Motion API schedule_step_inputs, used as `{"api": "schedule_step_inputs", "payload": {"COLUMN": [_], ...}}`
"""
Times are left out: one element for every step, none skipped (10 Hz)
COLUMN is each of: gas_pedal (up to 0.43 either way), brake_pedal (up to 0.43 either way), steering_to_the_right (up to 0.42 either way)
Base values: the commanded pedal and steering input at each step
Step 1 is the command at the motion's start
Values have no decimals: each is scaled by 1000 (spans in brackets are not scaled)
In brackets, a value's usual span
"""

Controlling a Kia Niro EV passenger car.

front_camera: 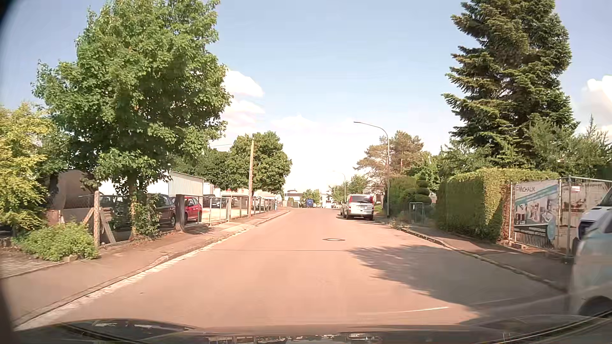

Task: Follow the waypoints while adhering to traffic rules and regulations

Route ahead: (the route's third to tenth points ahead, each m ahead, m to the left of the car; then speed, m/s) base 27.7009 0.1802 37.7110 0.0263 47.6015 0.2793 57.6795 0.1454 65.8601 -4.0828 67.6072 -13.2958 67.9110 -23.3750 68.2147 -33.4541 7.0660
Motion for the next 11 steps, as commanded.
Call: {"api": "schedule_step_inputs", "payload": {"gas_pedal": [79, 79, 87, 87, 87, 87, 79, 79, 79, 79, 59], "brake_pedal": [12, 12, 12, 12, 12, 12, 12, 12, 12, 12, 12], "steering_to_the_right": [2, 0, 0, -2, -8, -13, -17, -17, -18, -17, -17]}}
